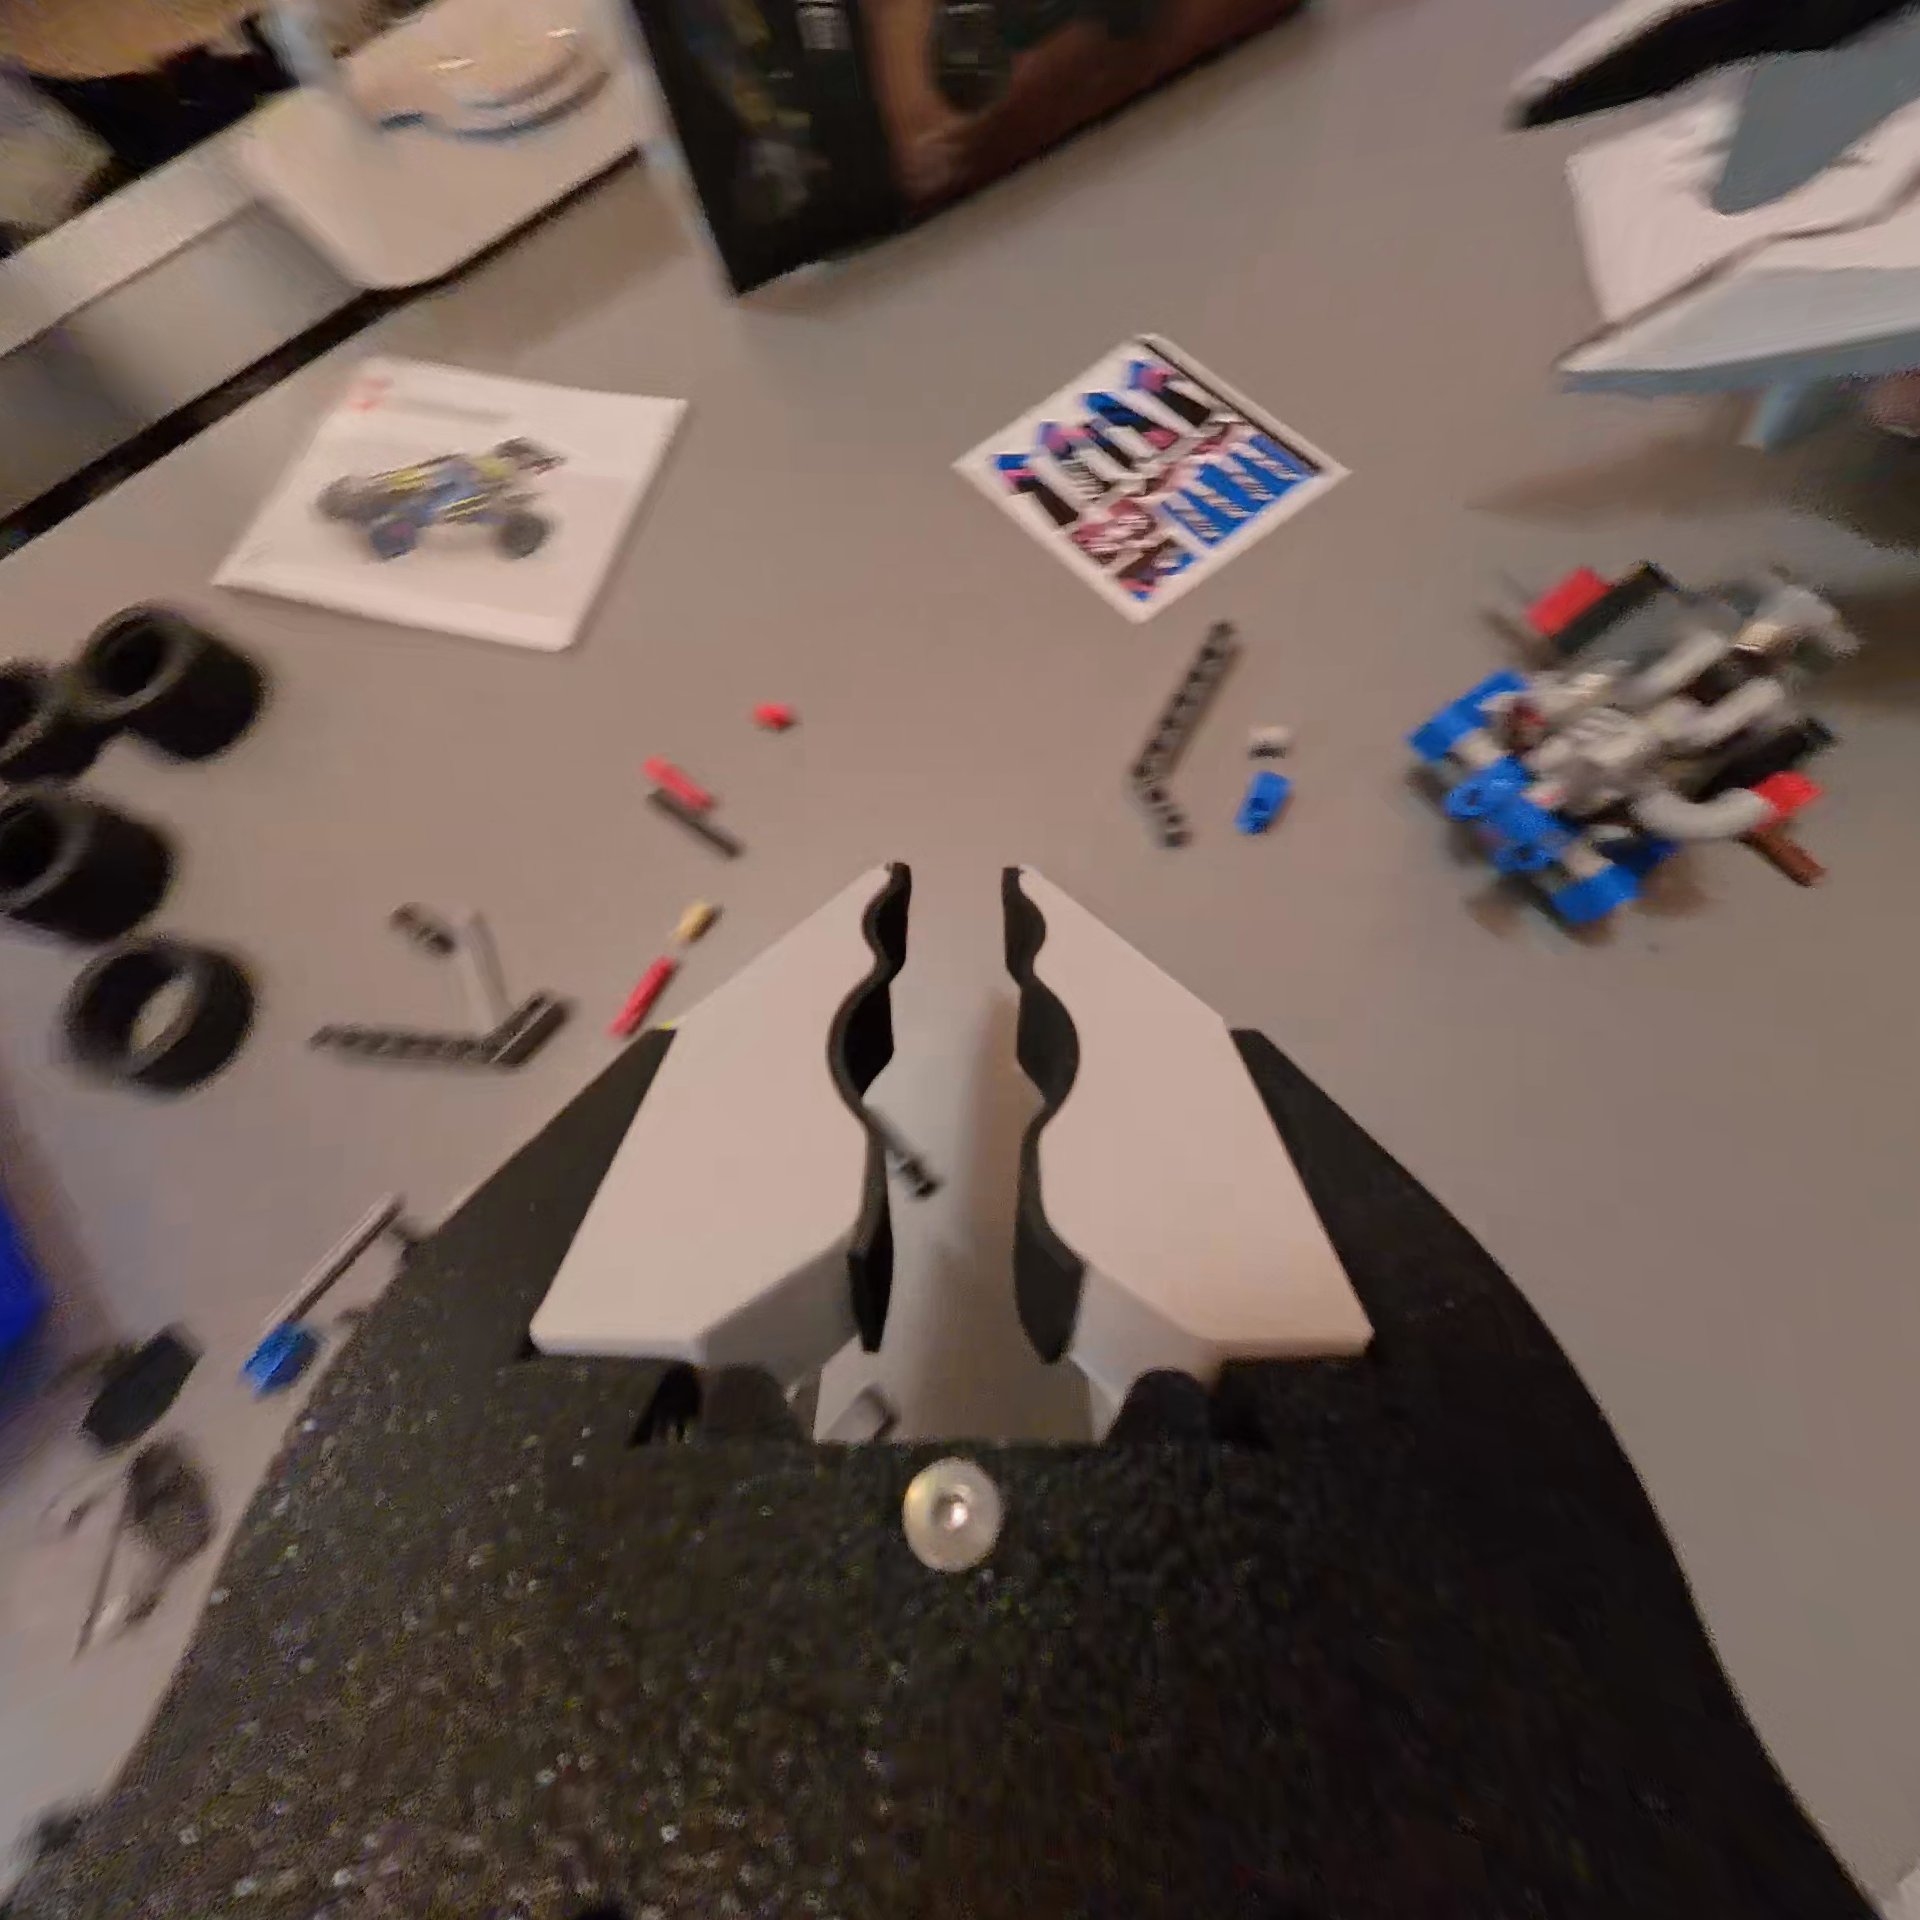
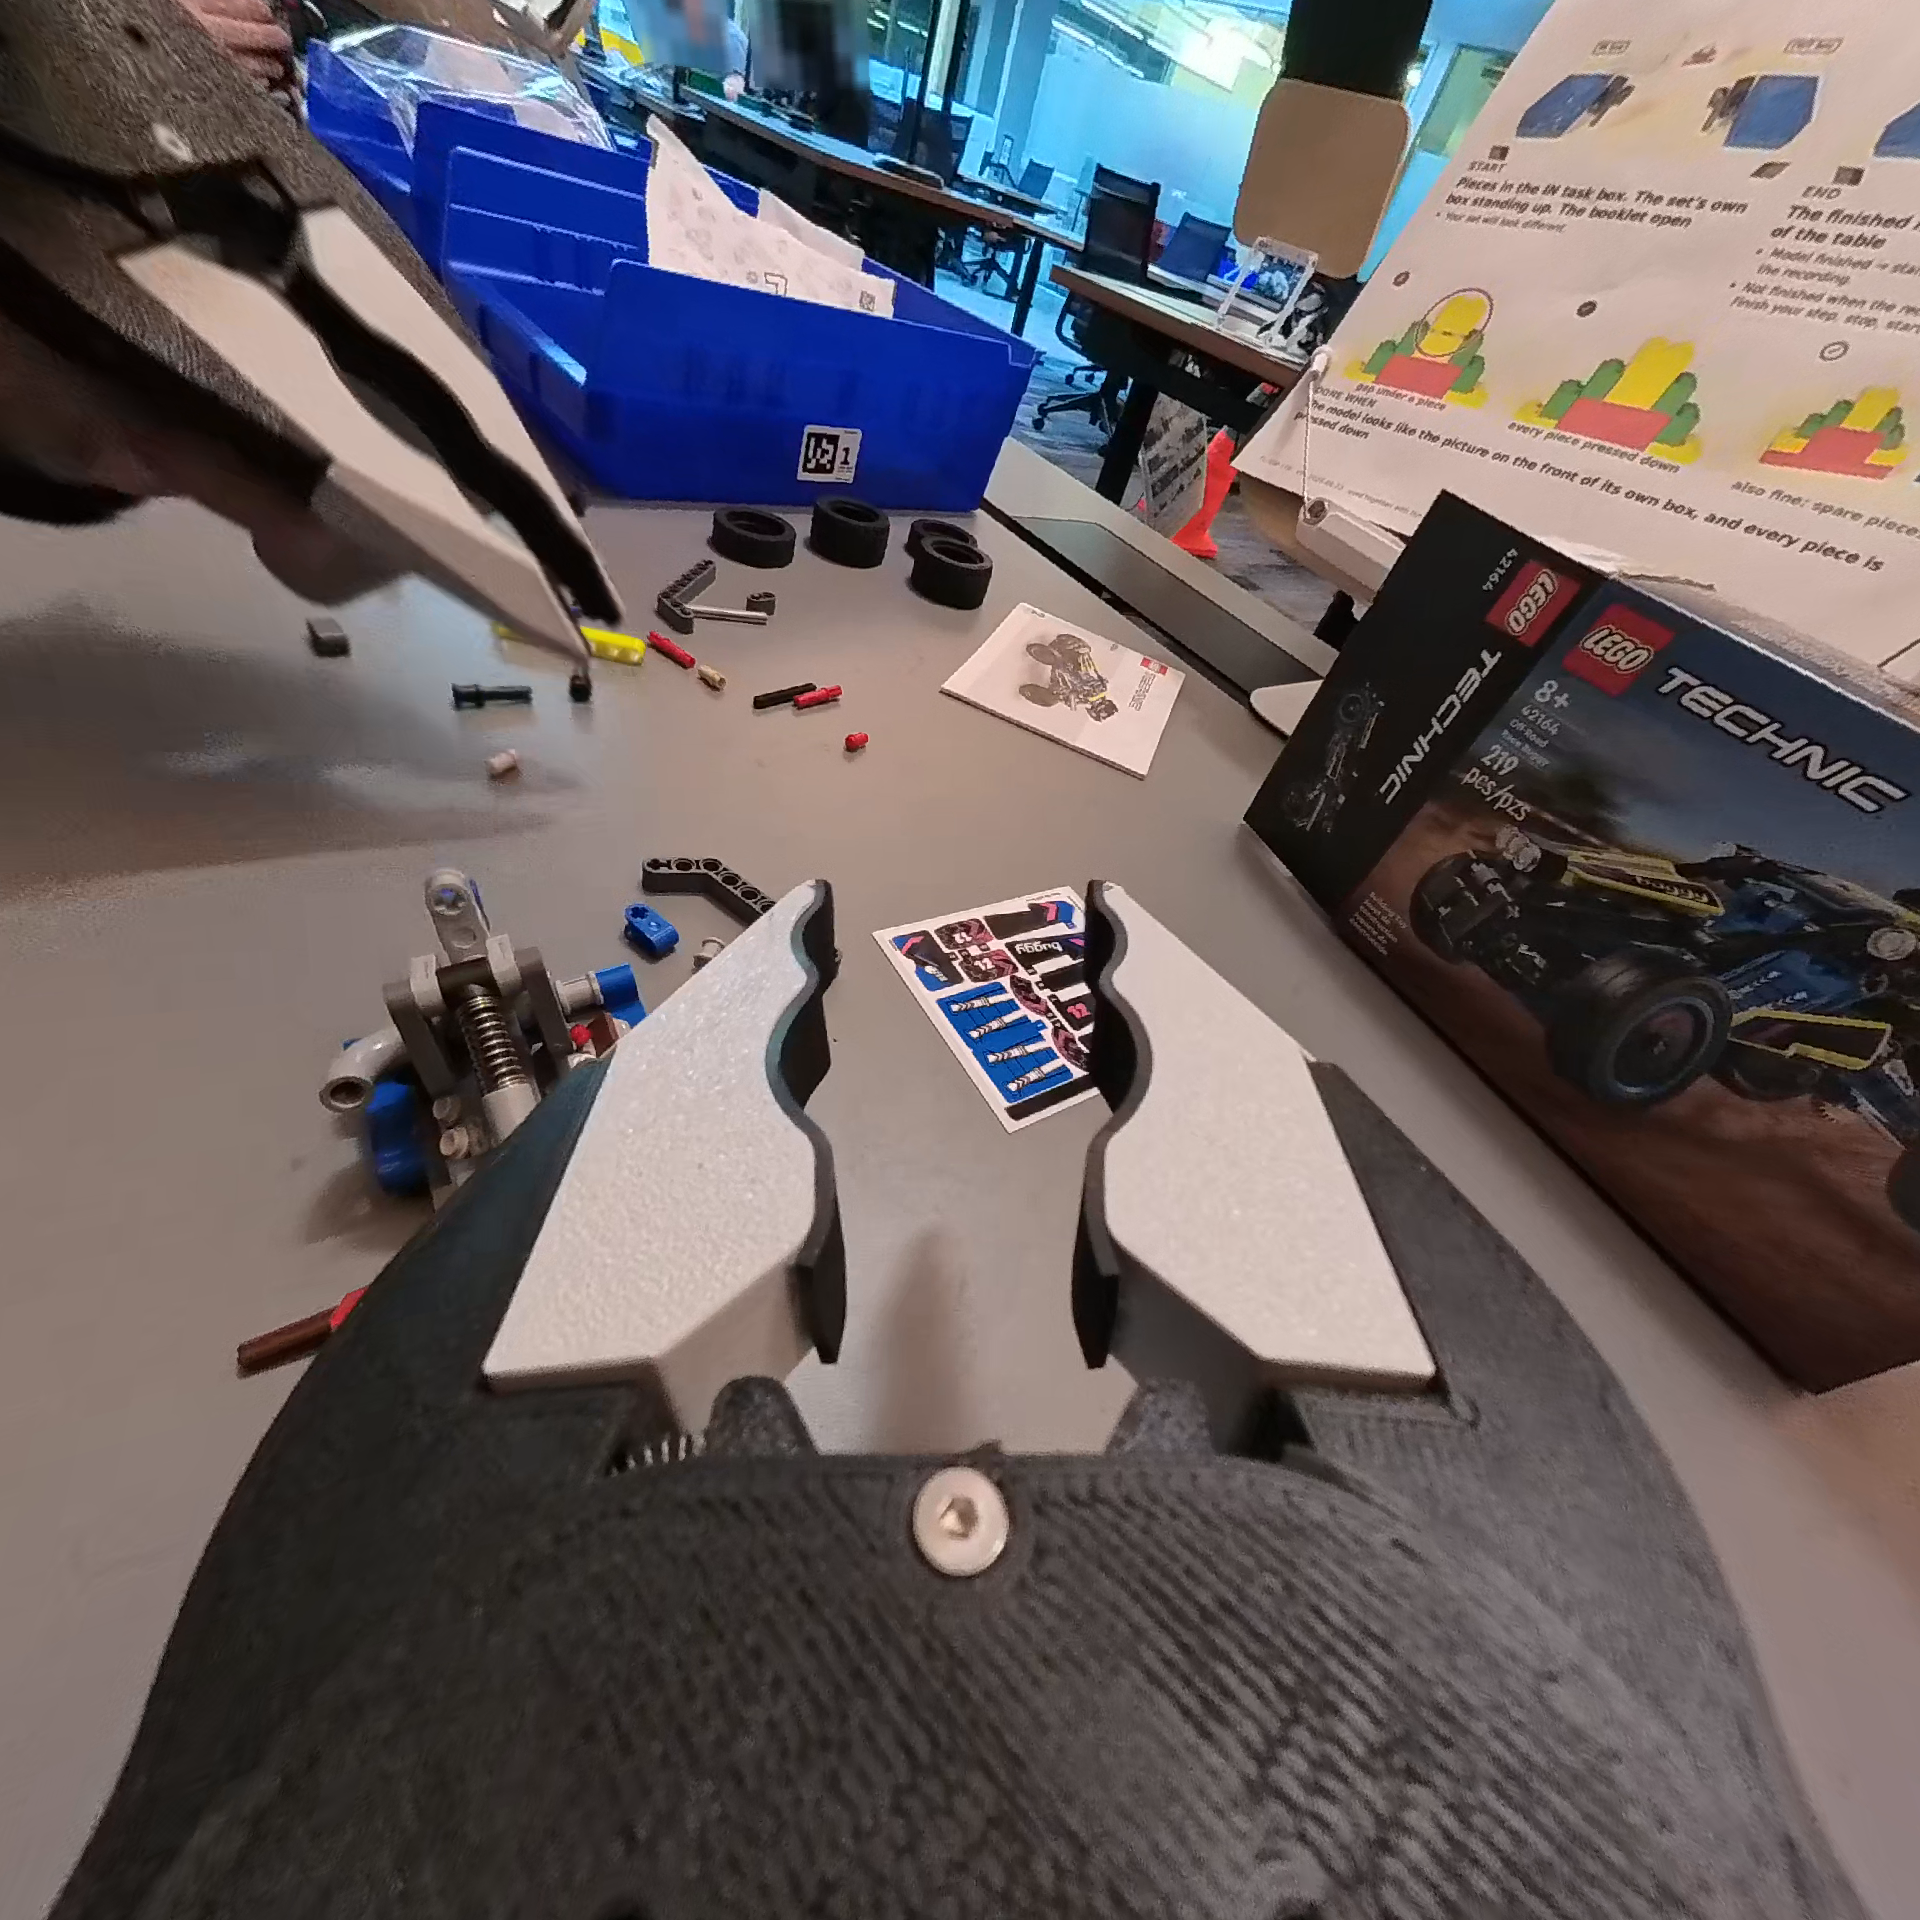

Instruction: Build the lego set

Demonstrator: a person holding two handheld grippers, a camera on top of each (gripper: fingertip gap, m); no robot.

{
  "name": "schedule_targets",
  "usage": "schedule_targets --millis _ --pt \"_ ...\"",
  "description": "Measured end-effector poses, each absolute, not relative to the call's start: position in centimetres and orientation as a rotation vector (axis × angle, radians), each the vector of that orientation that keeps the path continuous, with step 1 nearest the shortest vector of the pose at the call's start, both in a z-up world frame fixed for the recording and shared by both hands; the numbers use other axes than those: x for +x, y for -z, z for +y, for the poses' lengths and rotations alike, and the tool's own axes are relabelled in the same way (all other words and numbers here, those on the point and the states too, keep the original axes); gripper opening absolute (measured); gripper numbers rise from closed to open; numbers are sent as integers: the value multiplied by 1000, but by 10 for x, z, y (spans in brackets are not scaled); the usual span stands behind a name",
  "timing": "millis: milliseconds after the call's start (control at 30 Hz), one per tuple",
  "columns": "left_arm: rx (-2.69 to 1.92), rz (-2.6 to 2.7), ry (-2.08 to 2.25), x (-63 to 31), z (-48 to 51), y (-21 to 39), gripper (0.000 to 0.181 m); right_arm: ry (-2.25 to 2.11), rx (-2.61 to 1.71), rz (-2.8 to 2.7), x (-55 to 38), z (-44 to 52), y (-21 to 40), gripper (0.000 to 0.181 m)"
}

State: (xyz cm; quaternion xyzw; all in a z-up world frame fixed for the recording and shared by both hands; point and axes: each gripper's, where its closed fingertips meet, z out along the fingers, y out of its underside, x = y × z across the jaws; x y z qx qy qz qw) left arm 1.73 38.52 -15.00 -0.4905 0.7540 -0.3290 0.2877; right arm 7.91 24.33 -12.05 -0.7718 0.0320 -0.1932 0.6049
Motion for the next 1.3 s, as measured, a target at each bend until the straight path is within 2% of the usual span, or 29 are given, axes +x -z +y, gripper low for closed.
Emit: schedule_targets --millis 267,500,700,867,1133,1300 --pt "-1641 1691 672 -30 502 148 15 463 -1798 70 80 243 123 46" --pt "-1716 1720 615 -59 518 179 16 470 -1814 69 81 243 126 46" --pt "-1705 1677 639 -49 523 176 16 475 -1824 65 81 243 128 46" --pt "-1644 1767 640 -22 519 169 19 479 -1831 63 81 243 129 46" --pt "-1507 2120 322 9 563 183 25 478 -1832 61 80 242 129 46" --pt "-1471 2350 276 8 565 198 18 470 -1835 64 80 242 130 46"
